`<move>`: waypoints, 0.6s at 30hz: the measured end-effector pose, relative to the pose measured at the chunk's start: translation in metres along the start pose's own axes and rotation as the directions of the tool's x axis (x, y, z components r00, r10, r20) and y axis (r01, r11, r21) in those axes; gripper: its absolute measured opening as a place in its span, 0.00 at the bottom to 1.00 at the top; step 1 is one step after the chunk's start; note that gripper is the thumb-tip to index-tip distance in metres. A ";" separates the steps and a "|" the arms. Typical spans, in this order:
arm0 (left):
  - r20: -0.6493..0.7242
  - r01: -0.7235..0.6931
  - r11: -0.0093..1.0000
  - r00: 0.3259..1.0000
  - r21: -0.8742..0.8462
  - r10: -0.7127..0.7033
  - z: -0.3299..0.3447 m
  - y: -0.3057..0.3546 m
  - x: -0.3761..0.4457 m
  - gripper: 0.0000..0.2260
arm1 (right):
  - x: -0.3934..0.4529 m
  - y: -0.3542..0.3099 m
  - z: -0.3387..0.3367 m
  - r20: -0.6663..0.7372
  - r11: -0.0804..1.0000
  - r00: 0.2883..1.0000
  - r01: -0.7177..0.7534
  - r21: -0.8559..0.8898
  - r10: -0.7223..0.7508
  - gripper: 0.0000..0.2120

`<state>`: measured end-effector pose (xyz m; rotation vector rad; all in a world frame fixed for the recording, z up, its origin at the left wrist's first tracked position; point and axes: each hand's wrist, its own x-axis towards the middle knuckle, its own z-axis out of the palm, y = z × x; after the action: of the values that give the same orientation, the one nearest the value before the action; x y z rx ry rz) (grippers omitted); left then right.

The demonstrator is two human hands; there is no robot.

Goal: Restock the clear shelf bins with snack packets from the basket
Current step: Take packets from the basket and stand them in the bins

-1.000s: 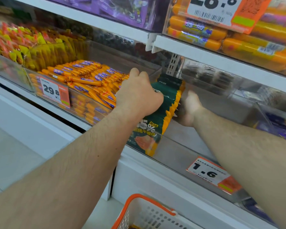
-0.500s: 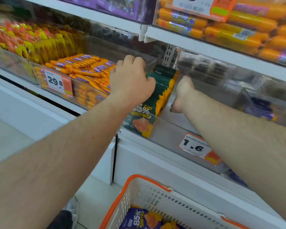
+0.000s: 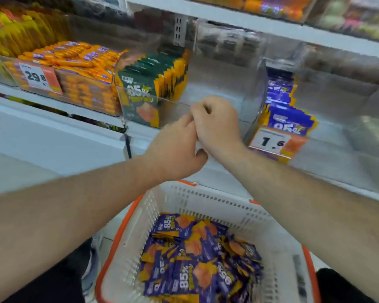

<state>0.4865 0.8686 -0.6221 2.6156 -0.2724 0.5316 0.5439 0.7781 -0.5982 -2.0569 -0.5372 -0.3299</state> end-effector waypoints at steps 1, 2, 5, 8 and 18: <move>0.094 0.010 1.000 0.996 0.000 -0.010 0.009 0.001 -0.008 0.24 | -0.014 0.015 0.000 0.007 1.000 1.000 -0.030 0.009 0.029 0.14; 0.207 0.016 1.000 0.978 0.006 -0.017 0.017 0.003 -0.014 0.21 | -0.027 0.031 0.000 0.025 0.997 0.997 -0.073 0.025 0.072 0.13; 0.637 0.045 0.997 0.767 0.061 -0.073 0.044 0.001 -0.024 0.16 | -0.070 0.089 0.006 0.151 0.981 0.971 -0.191 0.010 0.188 0.13; 0.863 -0.022 0.991 0.494 0.130 -0.103 0.079 -0.005 -0.035 0.05 | -0.100 0.149 0.013 0.351 0.958 0.911 -0.128 -0.255 0.215 0.14; 0.928 -0.003 0.991 0.351 0.134 -0.124 0.113 0.002 -0.020 0.12 | -0.177 0.279 0.019 0.596 0.599 0.116 0.007 -0.800 0.795 0.20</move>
<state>0.5040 0.8155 -0.7229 2.6989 -0.4913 -1.1464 0.5299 0.6252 -0.8917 -2.8245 -0.4428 1.5579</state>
